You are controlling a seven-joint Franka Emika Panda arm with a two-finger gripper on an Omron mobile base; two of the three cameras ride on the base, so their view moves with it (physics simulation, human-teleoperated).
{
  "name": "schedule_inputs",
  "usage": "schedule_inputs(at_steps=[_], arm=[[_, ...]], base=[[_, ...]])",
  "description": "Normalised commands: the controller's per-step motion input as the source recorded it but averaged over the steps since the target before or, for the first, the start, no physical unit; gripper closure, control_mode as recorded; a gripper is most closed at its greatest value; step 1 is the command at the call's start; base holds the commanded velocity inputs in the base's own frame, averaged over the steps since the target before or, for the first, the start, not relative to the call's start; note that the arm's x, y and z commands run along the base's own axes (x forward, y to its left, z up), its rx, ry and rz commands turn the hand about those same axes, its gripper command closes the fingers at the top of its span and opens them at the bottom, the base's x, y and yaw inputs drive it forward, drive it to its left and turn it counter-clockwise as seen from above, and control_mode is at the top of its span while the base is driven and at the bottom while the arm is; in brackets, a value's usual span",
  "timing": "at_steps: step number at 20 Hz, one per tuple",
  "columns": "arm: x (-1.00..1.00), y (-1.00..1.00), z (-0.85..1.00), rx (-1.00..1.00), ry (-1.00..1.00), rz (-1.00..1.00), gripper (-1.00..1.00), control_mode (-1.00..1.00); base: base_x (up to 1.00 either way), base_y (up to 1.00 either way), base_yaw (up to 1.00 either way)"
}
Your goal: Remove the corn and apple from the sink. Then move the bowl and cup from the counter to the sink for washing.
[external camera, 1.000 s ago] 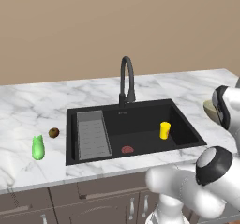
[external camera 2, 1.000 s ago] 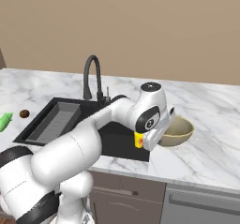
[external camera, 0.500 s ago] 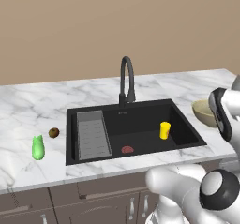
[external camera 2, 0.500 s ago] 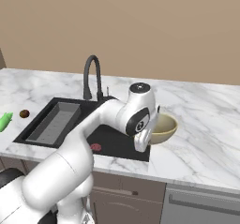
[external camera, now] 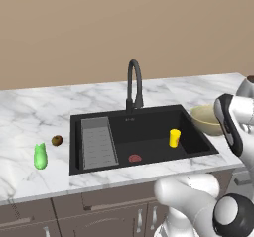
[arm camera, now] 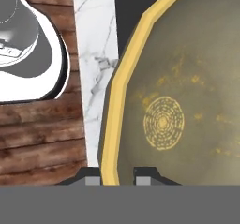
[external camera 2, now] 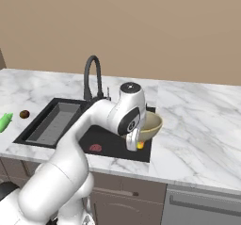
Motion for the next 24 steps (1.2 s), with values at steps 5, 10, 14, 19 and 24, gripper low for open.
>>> schedule_inputs(at_steps=[5, 10, 14, 19, 24], arm=[[0.13, 0.39, 0.04, 0.01, 0.01, 0.11, 1.00, -1.00], [0.14, 0.39, 0.03, 0.00, 0.02, 0.12, 1.00, -1.00], [0.16, 0.35, 0.00, 0.01, 0.03, 0.13, 1.00, -1.00], [0.19, 0.33, 0.00, 0.03, 0.03, 0.11, 1.00, -1.00], [0.18, 0.27, -0.02, 0.07, 0.07, 0.11, 1.00, -1.00]], base=[[0.00, 0.00, 0.00], [0.00, 0.00, 0.00], [0.00, 0.00, 0.00], [0.00, 0.00, 0.00], [0.00, 0.00, 0.00]])
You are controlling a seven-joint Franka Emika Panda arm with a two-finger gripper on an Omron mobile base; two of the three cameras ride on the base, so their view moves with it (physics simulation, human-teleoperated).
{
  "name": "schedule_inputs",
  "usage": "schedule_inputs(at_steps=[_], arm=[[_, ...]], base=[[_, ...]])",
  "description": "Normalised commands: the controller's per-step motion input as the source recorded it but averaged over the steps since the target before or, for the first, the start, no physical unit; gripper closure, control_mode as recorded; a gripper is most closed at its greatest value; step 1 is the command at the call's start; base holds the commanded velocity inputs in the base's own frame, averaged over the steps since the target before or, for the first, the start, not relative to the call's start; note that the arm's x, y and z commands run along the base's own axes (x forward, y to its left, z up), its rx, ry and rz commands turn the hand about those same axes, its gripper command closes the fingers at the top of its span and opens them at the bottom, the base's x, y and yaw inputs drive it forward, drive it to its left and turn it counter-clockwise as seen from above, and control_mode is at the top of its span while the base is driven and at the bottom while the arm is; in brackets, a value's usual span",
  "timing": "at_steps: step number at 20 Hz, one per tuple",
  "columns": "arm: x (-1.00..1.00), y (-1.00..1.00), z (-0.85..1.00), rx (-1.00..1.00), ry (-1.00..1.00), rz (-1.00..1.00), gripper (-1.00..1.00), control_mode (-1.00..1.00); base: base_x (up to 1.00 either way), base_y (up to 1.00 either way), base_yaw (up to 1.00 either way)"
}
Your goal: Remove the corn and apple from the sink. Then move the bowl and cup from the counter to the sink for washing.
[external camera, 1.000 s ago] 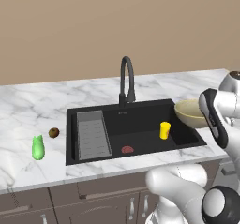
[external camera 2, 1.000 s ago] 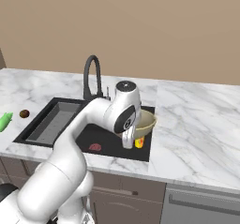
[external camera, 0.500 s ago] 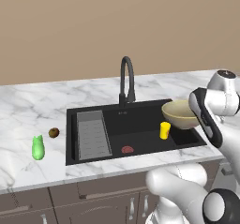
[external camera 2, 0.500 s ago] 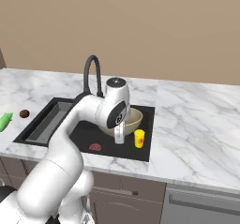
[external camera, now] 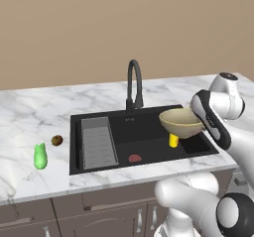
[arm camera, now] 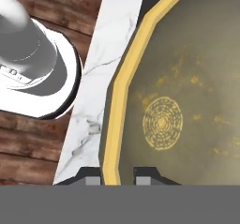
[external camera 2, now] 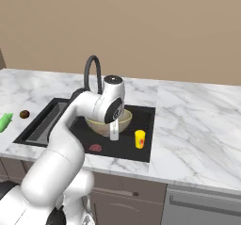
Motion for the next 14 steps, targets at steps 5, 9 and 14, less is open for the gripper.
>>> schedule_inputs(at_steps=[5, 9, 14], arm=[[0.18, 0.24, -0.06, 0.09, 0.08, 0.13, 1.00, -1.00], [0.19, 0.23, -0.09, 0.07, 0.02, 0.12, 1.00, -1.00], [0.26, 0.22, -0.08, 0.02, 0.00, 0.06, 1.00, -1.00]], base=[[0.00, 0.00, 0.00], [0.00, 0.00, 0.00], [0.00, 0.00, 0.00]])
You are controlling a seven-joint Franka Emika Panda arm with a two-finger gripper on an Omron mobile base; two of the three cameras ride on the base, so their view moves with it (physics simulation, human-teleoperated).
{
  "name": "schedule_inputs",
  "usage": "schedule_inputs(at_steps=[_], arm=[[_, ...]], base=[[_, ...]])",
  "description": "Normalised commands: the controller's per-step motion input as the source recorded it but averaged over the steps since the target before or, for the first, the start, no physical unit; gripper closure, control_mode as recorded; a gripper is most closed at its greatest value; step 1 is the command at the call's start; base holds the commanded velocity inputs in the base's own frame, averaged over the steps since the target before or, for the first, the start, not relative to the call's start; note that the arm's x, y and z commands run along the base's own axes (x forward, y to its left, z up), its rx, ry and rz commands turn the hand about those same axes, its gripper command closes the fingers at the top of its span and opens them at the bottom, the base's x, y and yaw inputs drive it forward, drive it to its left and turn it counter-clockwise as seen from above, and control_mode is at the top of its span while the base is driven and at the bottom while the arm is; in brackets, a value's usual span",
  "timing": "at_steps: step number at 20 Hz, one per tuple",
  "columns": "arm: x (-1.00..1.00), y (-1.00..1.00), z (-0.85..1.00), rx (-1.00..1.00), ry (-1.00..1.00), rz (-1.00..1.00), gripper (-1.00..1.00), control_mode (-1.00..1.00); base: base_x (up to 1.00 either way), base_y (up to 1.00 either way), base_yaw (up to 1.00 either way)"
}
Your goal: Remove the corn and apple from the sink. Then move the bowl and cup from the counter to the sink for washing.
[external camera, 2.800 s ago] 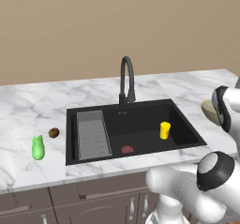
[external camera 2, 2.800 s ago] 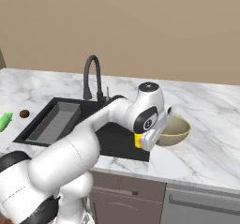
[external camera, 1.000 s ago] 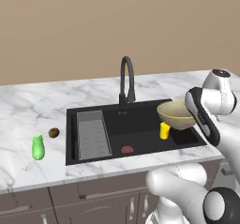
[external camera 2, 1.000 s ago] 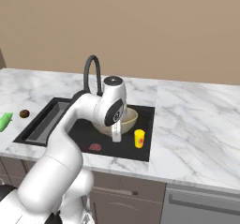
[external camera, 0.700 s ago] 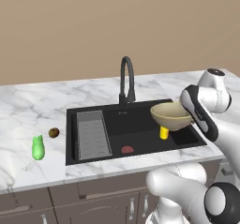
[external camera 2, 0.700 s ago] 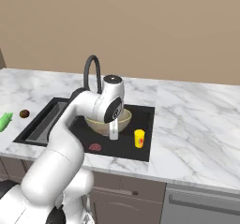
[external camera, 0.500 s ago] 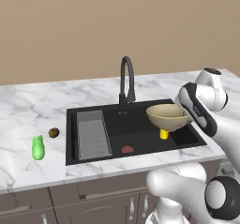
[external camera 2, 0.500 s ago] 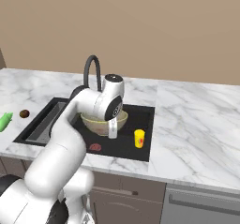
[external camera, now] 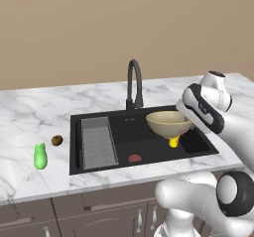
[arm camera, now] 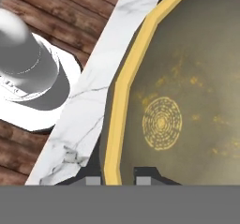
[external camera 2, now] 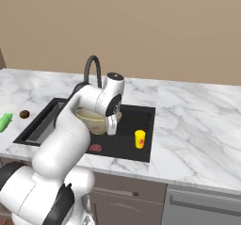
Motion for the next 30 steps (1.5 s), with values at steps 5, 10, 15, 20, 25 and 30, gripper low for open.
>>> schedule_inputs(at_steps=[5, 10, 15, 20, 25, 30], arm=[[0.24, 0.15, -0.10, 0.00, 0.00, 0.04, 1.00, -1.00], [0.23, 0.07, -0.15, 0.00, 0.00, 0.01, 1.00, -1.00], [0.24, 0.05, -0.17, 0.00, 0.00, 0.03, 1.00, -1.00], [0.19, 0.04, -0.15, 0.00, 0.00, 0.05, 1.00, -1.00], [0.13, 0.02, -0.18, 0.00, 0.00, 0.05, 1.00, -1.00], [0.13, 0.01, -0.18, 0.00, 0.00, 0.06, 1.00, -1.00]], base=[[0.00, 0.00, 0.00], [0.00, 0.00, 0.00], [0.00, 0.00, 0.00], [0.00, 0.00, 0.00], [0.00, 0.00, 0.00], [0.00, 0.00, 0.00]])
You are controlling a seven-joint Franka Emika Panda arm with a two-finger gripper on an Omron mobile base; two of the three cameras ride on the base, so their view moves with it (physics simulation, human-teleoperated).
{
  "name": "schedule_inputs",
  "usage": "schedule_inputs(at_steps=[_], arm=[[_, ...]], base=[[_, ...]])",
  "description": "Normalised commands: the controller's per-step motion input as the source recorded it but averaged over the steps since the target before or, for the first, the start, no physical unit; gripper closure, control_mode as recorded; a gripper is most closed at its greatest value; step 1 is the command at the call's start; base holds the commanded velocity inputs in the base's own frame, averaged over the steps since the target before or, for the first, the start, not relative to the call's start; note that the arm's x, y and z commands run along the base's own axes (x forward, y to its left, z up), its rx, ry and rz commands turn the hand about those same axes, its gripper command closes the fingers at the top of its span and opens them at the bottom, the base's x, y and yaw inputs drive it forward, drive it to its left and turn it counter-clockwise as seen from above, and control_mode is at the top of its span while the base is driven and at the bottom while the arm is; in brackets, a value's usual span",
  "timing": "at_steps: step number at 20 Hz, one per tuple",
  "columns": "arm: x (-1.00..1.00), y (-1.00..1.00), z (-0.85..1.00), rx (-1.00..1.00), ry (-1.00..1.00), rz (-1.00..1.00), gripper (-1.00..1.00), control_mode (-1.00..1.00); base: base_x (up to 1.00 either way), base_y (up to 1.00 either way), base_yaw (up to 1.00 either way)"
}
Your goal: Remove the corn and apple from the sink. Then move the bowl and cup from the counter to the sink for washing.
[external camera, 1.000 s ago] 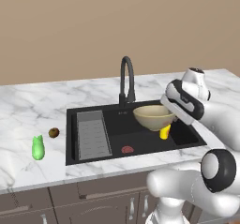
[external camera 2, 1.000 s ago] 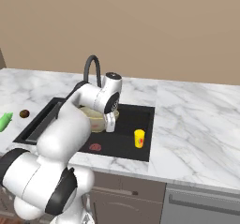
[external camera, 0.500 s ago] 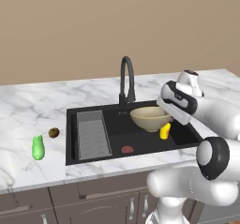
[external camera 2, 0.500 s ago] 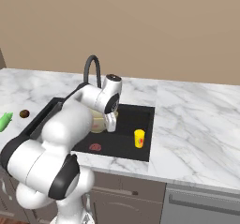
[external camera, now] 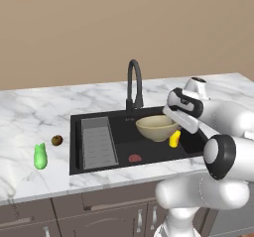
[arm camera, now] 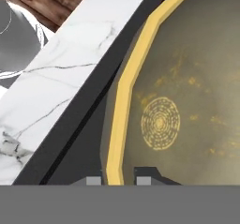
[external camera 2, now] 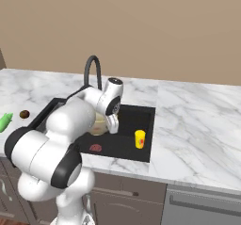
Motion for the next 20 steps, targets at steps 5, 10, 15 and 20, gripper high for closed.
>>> schedule_inputs(at_steps=[5, 10, 15, 20], arm=[[0.09, 0.01, -0.15, 0.02, 0.00, 0.06, 1.00, -1.00], [0.01, 0.01, -0.13, 0.05, 0.00, 0.04, 1.00, -1.00], [0.01, 0.07, -0.13, 0.03, 0.00, 0.00, 1.00, -1.00], [0.00, 0.05, -0.13, 0.03, 0.00, 0.00, 1.00, -1.00]], base=[[0.00, 0.00, 0.00], [0.00, 0.00, 0.00], [0.00, 0.00, 0.00], [0.00, 0.00, 0.00]])
